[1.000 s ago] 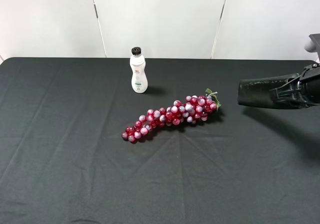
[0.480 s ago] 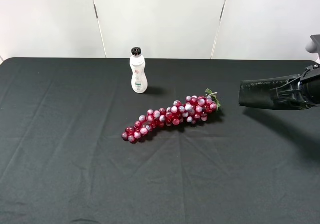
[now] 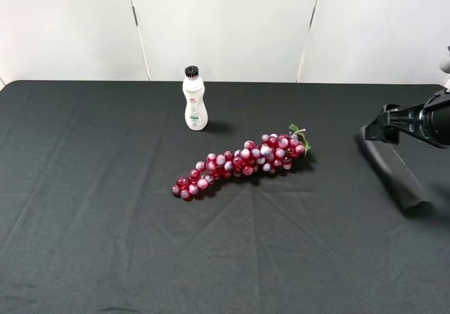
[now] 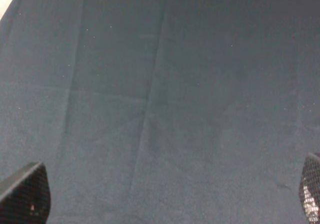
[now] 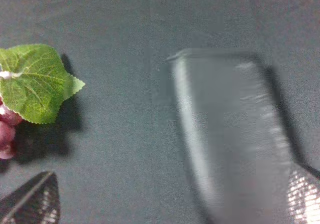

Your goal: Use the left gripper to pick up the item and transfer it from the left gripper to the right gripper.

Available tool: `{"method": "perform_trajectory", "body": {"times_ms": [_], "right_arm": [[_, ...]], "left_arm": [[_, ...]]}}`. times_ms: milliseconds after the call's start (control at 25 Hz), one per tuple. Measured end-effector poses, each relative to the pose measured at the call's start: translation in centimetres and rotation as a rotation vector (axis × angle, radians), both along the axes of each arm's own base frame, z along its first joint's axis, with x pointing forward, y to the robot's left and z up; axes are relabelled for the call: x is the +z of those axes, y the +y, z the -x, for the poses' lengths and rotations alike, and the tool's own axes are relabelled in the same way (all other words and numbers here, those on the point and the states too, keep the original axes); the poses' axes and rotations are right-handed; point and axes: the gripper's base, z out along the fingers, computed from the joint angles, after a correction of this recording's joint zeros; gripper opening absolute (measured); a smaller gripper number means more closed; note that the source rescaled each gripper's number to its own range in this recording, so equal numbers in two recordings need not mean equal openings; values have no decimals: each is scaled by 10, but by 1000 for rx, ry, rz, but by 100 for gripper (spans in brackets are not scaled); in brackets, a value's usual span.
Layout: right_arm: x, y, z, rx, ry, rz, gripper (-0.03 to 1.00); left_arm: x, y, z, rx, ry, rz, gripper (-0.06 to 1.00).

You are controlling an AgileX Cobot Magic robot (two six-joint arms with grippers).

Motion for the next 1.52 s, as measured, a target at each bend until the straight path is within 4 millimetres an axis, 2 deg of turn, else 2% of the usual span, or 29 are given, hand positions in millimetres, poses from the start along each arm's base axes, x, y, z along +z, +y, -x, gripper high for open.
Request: {"method": "perform_trajectory", "body": {"times_ms": [640, 800, 880, 920, 1000, 1200, 1520], "right_arm": [[0, 0, 0, -3, 1, -5, 100], [6, 2, 0, 17, 12, -13, 100], [18, 3, -1, 36, -3, -13, 100], [33, 4, 1, 60, -21, -13, 100], [48, 6, 6, 84, -41, -11, 100], [77, 10, 32, 146, -46, 1, 100], [101, 11, 96, 150, 18, 29, 100]], "left_arm": [[0, 0, 0, 0, 0, 0, 100], [0, 0, 0, 0, 0, 0, 100], [0, 0, 0, 0, 0, 0, 100], [0, 0, 0, 0, 0, 0, 100], [0, 0, 0, 0, 0, 0, 100], [0, 0, 0, 0, 0, 0, 100], [0, 0, 0, 0, 0, 0, 100]]}}
